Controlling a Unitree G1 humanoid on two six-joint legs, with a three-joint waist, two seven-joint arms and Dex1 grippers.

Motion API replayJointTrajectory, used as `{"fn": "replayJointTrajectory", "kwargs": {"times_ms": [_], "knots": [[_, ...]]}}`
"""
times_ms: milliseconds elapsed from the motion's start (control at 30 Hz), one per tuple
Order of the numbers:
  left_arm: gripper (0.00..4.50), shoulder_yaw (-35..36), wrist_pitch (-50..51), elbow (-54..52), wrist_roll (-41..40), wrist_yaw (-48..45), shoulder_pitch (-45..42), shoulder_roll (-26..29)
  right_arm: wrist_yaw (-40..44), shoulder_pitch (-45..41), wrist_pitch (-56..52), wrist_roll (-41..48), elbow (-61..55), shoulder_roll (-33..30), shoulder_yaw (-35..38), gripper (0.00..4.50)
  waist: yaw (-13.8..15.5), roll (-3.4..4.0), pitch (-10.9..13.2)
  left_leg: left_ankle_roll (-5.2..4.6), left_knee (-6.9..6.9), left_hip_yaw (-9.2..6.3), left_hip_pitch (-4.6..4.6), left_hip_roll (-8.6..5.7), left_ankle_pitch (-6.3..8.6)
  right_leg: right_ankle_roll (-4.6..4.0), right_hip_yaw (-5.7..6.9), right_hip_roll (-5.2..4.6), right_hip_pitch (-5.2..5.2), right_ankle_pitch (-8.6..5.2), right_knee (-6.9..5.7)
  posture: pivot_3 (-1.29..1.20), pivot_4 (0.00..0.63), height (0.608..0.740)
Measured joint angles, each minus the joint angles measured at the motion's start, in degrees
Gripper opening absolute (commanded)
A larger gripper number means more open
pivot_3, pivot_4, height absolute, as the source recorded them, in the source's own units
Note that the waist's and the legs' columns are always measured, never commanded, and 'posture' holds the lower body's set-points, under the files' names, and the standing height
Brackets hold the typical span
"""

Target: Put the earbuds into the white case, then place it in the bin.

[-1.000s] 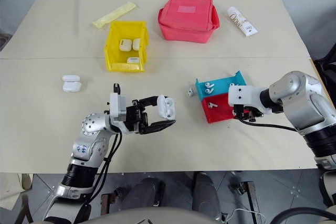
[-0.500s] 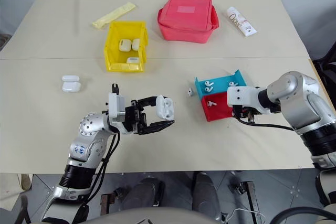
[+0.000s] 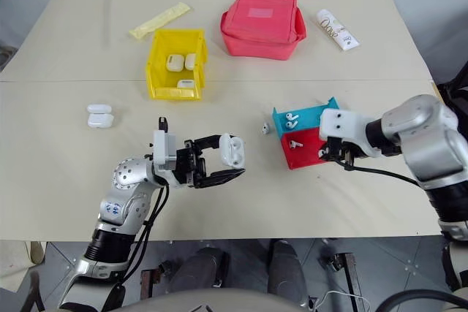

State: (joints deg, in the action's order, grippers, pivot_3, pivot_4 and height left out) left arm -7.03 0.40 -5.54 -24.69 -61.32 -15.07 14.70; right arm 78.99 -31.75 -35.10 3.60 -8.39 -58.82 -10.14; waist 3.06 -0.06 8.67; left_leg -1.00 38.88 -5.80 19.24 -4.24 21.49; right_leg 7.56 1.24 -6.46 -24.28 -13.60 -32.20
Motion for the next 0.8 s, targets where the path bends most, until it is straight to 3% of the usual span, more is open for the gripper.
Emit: {"fn": "replayJointTrajectory", "kwargs": {"times_ms": [133,233,300,533,800], "knots": [[2.79,-0.92,-0.47,3.18,-0.21,-2.11,-0.83,-0.84,-2.6,5.29,-8.92,10.11,-9.25,2.76,10.12,0.49,0.11,-0.01,-0.01,0.0,0.0,-0.02,-0.01,0.02,0.0,-0.01,0.01,0.0,0.05,0.01,0.05,0.0,0.15,0.74],[2.79,-1.53,-0.83,6.75,-0.74,-4.73,-3.23,-2.01,-8.99,6.68,-15.27,21.87,-16.29,14.56,20.25,0.49,0.0,-0.05,-0.02,0.03,-0.01,-0.04,-0.03,0.08,0.01,-0.02,0.0,0.01,0.06,0.04,0.04,0.0,0.15,0.74],[2.79,-2.13,-1.02,8.41,-0.98,-5.95,-5.25,-3.4,-13.13,7.49,-18.2,28.27,-19.99,19.18,23.56,0.49,0.03,0.01,-0.04,0.02,-0.02,-0.04,-0.03,0.04,0.01,-0.02,0.0,0.01,0.04,0.04,-0.05,0.0,0.15,0.74],[2.79,-2.32,-1.81,14.1,-1.67,-10.81,-10.88,-3.96,-25.92,11.04,-22.26,41.47,-26.78,30.43,25.14,0.49,0.0,-0.06,-0.08,-0.03,0.03,-0.06,-0.01,-0.04,-0.02,-0.03,0.01,0.0,0.02,0.03,-0.31,0.0,0.15,0.74],[2.79,-1.08,-0.41,15.63,-2.27,-12.39,-14.32,-3.99,-31.15,14.16,-16.21,42.29,-27.01,31.43,21.67,0.49,-0.4,-0.06,-0.09,-0.05,-0.02,-0.04,-0.01,-0.03,-0.03,-0.03,0.0,0.06,-0.02,0.03,-0.3,0.0,0.15,0.74]]}}
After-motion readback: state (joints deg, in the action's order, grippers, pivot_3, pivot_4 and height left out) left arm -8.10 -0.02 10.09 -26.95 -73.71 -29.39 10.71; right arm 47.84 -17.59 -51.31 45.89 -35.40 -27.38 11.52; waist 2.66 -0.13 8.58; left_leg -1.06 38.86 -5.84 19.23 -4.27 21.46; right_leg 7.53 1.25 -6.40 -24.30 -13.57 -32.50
